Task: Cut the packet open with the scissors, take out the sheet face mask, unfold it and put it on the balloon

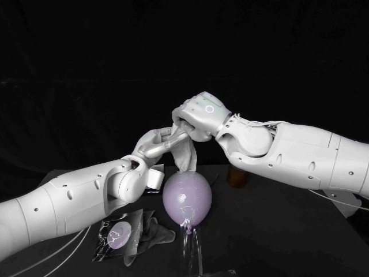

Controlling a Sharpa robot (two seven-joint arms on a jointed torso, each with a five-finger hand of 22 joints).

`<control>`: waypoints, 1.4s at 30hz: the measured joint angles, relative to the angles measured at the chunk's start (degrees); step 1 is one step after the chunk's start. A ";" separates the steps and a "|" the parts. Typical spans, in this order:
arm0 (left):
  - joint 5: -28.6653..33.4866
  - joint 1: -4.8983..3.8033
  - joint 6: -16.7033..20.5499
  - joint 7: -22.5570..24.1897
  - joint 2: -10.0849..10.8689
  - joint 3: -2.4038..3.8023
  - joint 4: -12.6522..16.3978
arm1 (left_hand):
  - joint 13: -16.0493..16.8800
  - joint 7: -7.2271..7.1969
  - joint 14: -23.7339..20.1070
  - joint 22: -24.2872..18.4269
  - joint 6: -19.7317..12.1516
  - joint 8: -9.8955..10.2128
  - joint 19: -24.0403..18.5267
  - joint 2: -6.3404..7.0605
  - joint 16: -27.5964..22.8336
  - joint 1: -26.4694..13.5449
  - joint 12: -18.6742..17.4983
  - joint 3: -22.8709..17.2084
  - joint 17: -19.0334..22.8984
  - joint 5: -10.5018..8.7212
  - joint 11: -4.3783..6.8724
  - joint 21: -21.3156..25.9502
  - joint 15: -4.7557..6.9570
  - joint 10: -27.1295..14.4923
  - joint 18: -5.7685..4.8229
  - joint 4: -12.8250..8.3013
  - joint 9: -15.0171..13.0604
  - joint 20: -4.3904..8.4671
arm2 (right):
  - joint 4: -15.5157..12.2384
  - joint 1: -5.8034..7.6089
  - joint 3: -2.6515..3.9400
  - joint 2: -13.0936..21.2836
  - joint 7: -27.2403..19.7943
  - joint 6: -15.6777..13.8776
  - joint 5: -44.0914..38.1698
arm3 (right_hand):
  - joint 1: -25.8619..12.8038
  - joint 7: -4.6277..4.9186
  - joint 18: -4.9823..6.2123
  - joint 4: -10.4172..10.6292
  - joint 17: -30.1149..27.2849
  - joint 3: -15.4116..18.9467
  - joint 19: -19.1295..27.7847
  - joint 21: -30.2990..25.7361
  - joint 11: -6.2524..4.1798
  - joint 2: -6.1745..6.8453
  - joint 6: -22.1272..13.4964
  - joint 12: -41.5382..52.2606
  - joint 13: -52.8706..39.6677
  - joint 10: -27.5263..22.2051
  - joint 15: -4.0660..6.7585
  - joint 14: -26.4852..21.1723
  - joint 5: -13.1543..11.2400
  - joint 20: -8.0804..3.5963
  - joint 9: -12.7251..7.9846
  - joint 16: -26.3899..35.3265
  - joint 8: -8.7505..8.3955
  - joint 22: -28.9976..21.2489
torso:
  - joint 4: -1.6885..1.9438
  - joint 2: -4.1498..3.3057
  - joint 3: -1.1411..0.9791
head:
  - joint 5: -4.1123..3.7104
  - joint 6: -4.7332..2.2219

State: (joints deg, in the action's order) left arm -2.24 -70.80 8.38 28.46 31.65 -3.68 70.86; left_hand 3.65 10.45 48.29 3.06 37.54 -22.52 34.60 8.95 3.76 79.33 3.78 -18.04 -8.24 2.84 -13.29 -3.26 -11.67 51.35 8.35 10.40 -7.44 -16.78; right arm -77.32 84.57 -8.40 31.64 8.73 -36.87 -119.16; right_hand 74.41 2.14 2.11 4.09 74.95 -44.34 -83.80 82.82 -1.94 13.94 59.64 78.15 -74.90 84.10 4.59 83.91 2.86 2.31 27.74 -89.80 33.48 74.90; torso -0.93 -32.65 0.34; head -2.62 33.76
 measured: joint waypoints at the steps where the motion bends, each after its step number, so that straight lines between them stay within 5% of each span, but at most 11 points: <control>1: 0.00 0.00 0.31 0.03 0.01 0.00 -0.07 | 0.01 0.00 -0.19 0.00 0.00 0.00 0.00 -0.18 0.00 0.62 0.00 0.21 0.00 0.00 0.08 0.00 0.19 -0.27 0.00 -0.24 -0.04 0.00 | -0.06 0.00 0.00 0.01 0.02 -0.06 -0.02 | 0.00 0.00 0.00 0.00 0.00 0.00 0.00 0.00 0.00 0.00 0.00 0.00 0.00 0.00 0.00 0.00 0.00 0.00 0.00 0.00 0.00 0.00 | 0.00 0.01 0.00 | 0.00 0.00; 13: -4.29 -0.05 5.05 -3.06 -0.03 0.03 -0.92 | 0.14 0.21 -0.14 0.46 1.07 -0.36 2.41 -0.01 0.46 1.44 0.66 0.88 0.01 0.00 0.09 -0.63 0.20 -0.23 0.00 -1.09 -0.24 0.15 | -0.63 0.18 -0.01 0.06 1.47 -1.97 -0.58 | 0.00 -0.09 0.00 -0.15 -0.04 0.15 0.10 0.32 -0.01 0.00 -0.09 0.27 -0.03 -0.01 0.00 0.00 0.01 0.08 0.05 0.05 -0.08 0.03 | 0.03 0.04 0.07 | 0.06 -0.07; 20: -7.90 -0.05 7.84 -5.46 -0.30 0.03 -0.97 | 0.22 0.32 2.11 0.97 1.56 -0.36 7.62 -1.61 1.27 4.03 1.63 0.05 -0.43 0.00 0.60 -1.96 0.80 1.31 0.00 -2.23 -0.26 0.18 | -0.79 0.39 0.02 -0.20 2.00 -2.20 -0.84 | 0.00 -0.10 0.00 -0.15 -0.05 0.15 0.11 0.70 -0.09 0.00 -0.10 0.27 -0.05 -0.09 0.00 0.00 0.01 0.08 0.04 0.18 -0.13 0.05 | 0.03 0.05 0.05 | 0.20 -0.15; 33: -9.71 -0.05 10.47 -5.26 -0.70 0.03 0.21 | 0.22 0.41 4.28 0.88 3.53 -1.17 8.21 -3.00 2.22 5.50 2.70 -2.14 -0.74 0.00 2.06 -1.97 1.94 3.59 0.00 -3.28 -0.46 0.18 | 1.23 0.47 -0.03 -1.89 1.88 0.27 -0.93 | 0.00 0.03 0.00 -0.15 0.00 0.15 0.12 0.70 -0.09 0.01 0.03 0.27 -0.03 -0.09 0.00 0.00 0.01 0.08 0.01 0.00 0.22 0.02 | -0.01 0.01 0.09 | 0.09 0.04; 42: -9.72 -0.05 10.72 -3.62 -0.66 0.04 1.56 | 0.03 0.50 4.47 0.50 3.62 -0.68 6.23 -0.32 2.22 3.28 2.14 -0.58 -0.73 0.01 2.09 -1.84 1.75 3.62 0.00 -2.75 -0.23 0.09 | 2.92 0.47 -0.20 -3.37 1.49 2.60 -0.85 | 0.01 0.03 0.00 -0.15 0.00 0.15 0.13 0.69 -0.09 0.01 0.04 0.26 0.00 -0.09 0.00 0.00 0.01 0.08 0.05 0.04 0.21 0.01 | 0.02 -0.02 0.10 | 0.00 0.10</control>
State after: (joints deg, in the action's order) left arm -11.96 -70.85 19.11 24.84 30.99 -3.64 72.42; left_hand 3.67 10.95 52.76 3.57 41.16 -23.20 40.84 8.63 5.98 82.61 5.92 -18.62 -8.97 2.85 -11.21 -5.10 -9.92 54.97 8.35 7.65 -7.67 -16.69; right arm -74.40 85.04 -8.60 28.26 10.23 -34.27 -120.01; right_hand 74.41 2.18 2.11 3.94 74.95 -44.19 -83.66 83.51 -2.03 13.94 59.67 78.41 -74.90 84.01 4.59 83.91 2.87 2.39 27.79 -89.76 33.69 74.91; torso -0.91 -32.67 0.44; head -2.62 33.86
